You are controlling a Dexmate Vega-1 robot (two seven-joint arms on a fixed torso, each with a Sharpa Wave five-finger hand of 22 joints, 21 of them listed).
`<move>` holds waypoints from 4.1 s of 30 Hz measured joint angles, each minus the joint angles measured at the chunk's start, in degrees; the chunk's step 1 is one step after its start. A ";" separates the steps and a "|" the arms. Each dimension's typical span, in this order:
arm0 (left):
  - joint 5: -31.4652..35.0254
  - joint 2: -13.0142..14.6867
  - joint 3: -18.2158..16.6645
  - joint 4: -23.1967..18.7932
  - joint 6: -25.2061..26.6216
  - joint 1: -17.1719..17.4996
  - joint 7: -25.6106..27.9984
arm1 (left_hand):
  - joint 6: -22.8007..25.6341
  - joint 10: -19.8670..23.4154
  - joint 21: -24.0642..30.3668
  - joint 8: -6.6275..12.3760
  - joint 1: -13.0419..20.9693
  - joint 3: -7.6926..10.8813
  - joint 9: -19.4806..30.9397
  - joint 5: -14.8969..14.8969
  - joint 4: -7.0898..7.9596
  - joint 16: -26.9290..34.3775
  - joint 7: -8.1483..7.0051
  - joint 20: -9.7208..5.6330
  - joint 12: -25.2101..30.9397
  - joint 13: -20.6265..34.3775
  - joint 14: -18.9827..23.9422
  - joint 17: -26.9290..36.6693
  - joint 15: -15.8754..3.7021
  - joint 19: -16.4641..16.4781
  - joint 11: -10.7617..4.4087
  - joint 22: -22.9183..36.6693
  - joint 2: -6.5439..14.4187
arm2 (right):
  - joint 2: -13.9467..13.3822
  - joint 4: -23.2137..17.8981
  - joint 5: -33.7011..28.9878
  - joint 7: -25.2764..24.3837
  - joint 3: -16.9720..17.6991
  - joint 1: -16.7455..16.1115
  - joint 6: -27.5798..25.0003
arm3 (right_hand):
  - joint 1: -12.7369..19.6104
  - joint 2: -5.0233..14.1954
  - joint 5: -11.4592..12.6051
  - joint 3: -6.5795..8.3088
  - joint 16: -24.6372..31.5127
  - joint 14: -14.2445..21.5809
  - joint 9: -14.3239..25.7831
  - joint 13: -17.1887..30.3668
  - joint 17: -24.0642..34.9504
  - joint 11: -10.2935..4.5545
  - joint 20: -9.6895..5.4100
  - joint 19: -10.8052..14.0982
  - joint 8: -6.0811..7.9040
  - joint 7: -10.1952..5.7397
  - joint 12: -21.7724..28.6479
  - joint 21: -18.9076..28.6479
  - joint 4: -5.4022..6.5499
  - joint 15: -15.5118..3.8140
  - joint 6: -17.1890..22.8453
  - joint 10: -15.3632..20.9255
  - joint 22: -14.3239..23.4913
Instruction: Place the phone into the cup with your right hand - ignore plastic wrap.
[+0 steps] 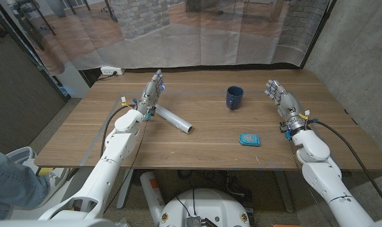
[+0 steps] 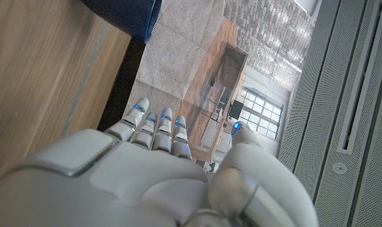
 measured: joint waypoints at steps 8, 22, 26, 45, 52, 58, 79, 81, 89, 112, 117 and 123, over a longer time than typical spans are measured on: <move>0.10 0.00 0.15 -0.38 0.28 0.11 0.15 | 0.00 0.00 0.00 0.00 0.23 -0.25 0.00 0.00 -0.25 0.00 0.00 0.00 0.00 0.00 0.00 0.00 0.00 0.00 0.00 0.00 0.23 | -0.02 -0.86 -0.50 -0.14 0.69 -1.41 1.18 | 0.00 0.00 0.00 -0.01 0.00 0.61 0.00 0.00 0.00 -0.31 -0.01 0.63 0.00 0.00 0.37 -0.21 -0.46 0.00 0.00 0.31 0.00; 0.13 0.16 0.26 -0.58 0.73 -0.13 0.16 | -0.01 0.00 0.00 0.00 0.23 -0.48 0.00 0.00 -0.01 0.00 0.00 0.00 0.00 0.00 0.00 0.00 0.00 0.00 0.00 0.00 0.23 | 0.63 -1.27 -1.32 -0.78 1.15 -2.76 3.42 | 0.55 0.05 0.00 0.07 0.00 1.23 -0.01 0.29 0.01 -0.72 -0.15 1.39 0.00 -0.58 0.38 -0.41 -0.87 -0.63 0.11 1.33 -0.01; 0.13 0.22 0.23 -0.58 0.88 -0.27 0.12 | -0.01 0.00 0.00 0.00 0.23 -0.48 0.00 0.00 -0.01 0.00 0.00 0.00 0.00 0.00 0.00 0.00 0.00 0.00 0.00 0.00 0.23 | 0.75 -1.28 -1.79 -1.01 1.15 -2.98 3.94 | 0.55 0.05 0.00 0.24 0.00 1.32 -0.01 0.29 0.00 -0.71 -0.10 1.76 0.00 -0.74 0.38 -0.41 -1.05 -0.73 0.30 1.33 -0.01; 0.58 0.01 0.53 -0.55 1.31 -0.58 0.14 | 0.43 0.52 -0.23 0.00 0.23 -0.60 0.00 0.00 -0.13 0.00 -0.01 0.01 0.00 0.00 0.00 0.00 0.00 -0.01 0.10 0.29 0.23 | 0.21 -4.31 -2.91 -1.24 2.82 -7.41 5.04 | 0.85 0.36 0.00 0.48 0.00 2.44 -0.01 0.28 -0.01 -0.82 -0.01 2.67 0.00 -0.93 0.37 -0.86 -1.26 -1.02 0.50 1.85 -0.01; 0.73 0.03 0.61 -1.38 1.53 -0.31 0.48 | 0.44 0.52 -0.23 0.00 0.23 -0.65 0.00 0.00 -0.18 0.00 0.00 0.00 0.00 0.00 0.00 0.00 0.00 0.00 0.11 0.29 0.23 | 0.09 -5.09 -3.11 -0.97 3.37 -8.78 5.60 | 1.07 0.13 0.00 0.23 0.00 2.44 -0.01 0.28 -0.01 -0.81 -0.01 2.66 0.00 -1.24 0.36 -0.90 -1.50 -1.03 0.81 1.85 -0.02; 0.86 0.07 0.74 -2.01 1.83 -0.07 0.68 | 0.63 0.52 -0.23 0.00 0.30 -0.65 0.00 0.00 -0.18 0.00 0.20 0.01 0.00 0.00 0.00 0.00 0.00 0.00 0.10 0.29 0.30 | -0.14 -5.68 -3.47 -0.68 3.77 -9.69 5.91 | 1.14 0.07 0.24 0.47 0.00 2.66 0.21 0.28 -0.01 -1.12 -0.32 2.98 0.78 -1.72 0.36 -1.08 -1.74 -1.25 2.38 2.15 -0.02; 1.30 0.13 0.94 -3.16 3.12 0.19 1.33 | 0.83 0.51 -0.23 0.00 0.53 -1.03 0.00 0.00 -0.08 0.00 0.00 0.01 -0.24 0.00 0.00 0.00 0.00 0.00 0.10 0.28 0.53 | -0.11 -7.25 -5.16 -0.67 4.49 -12.17 6.34 | 1.99 0.13 0.40 0.48 0.00 3.62 0.12 0.27 -0.02 -1.54 -0.31 3.59 0.77 -1.95 0.89 -1.71 -2.21 -1.57 2.77 2.98 -0.02; 1.38 0.13 0.94 -3.16 3.21 0.19 1.40 | 0.83 0.51 -0.23 0.00 0.53 -1.03 0.00 0.00 -0.08 0.00 0.00 0.01 -0.24 0.00 0.00 0.00 0.00 -0.01 0.10 0.28 0.53 | -0.05 -7.32 -5.16 -0.67 4.50 -12.35 6.34 | 1.99 0.13 0.40 0.47 0.00 3.69 0.12 0.27 -0.02 -1.66 -0.31 3.59 0.77 -1.98 0.89 -1.96 -2.21 -1.63 2.79 3.11 -0.02; 1.54 0.11 1.14 -3.76 3.27 0.22 1.56 | 1.13 0.51 -0.23 0.00 0.53 -1.03 0.00 0.00 -0.08 0.00 0.30 0.01 -0.23 0.00 0.00 0.30 0.00 -0.01 0.10 0.27 0.53 | -0.01 -7.50 -5.48 -0.66 4.56 -12.94 6.62 | 1.98 0.13 0.40 0.71 0.00 3.99 0.28 0.26 -0.02 -1.74 0.00 3.89 0.77 -2.25 0.89 -1.96 -2.44 -1.33 3.07 3.19 -0.02; 1.64 -0.28 1.33 -3.18 3.06 0.00 1.67 | 1.13 0.51 -0.45 -0.27 0.76 -1.46 0.00 0.00 -0.13 0.00 0.30 0.01 -0.23 0.00 0.25 0.29 0.25 0.00 0.10 0.27 0.76 | 0.18 -9.38 -10.96 -2.26 4.84 -15.08 7.95 | 1.97 0.14 0.40 0.71 0.00 4.70 0.26 0.26 -0.02 -2.03 -0.21 4.10 0.77 -2.46 0.89 -2.35 -2.92 -2.05 3.28 4.10 -0.02; 1.64 -0.28 1.34 -3.04 2.90 -0.05 1.64 | 1.13 0.51 -0.45 -0.27 0.76 -1.46 0.00 0.00 -0.13 0.00 0.30 0.01 -0.23 0.00 0.25 0.29 0.25 -0.01 0.10 0.27 0.76 | 0.09 -9.79 -13.06 -2.82 4.82 -15.36 7.95 | 1.97 0.14 0.40 0.69 0.00 4.70 0.26 0.26 -0.02 -2.03 -0.21 4.09 0.77 -2.67 0.89 -2.75 -2.94 -2.05 3.48 4.10 -0.02; 1.64 -0.22 1.34 -3.02 2.87 -0.13 1.58 | 1.13 0.51 -0.45 -0.27 0.76 -1.44 0.00 0.00 -0.15 0.00 0.30 0.01 -0.23 0.00 0.25 0.29 0.25 0.00 0.10 0.27 0.76 | -0.07 -10.39 -16.12 -3.77 4.63 -15.58 7.88 | 1.96 0.14 0.40 0.47 0.00 4.70 0.26 0.26 -0.03 -2.03 -0.21 4.09 0.77 -2.67 0.89 -2.75 -3.16 -2.04 3.48 4.10 -0.02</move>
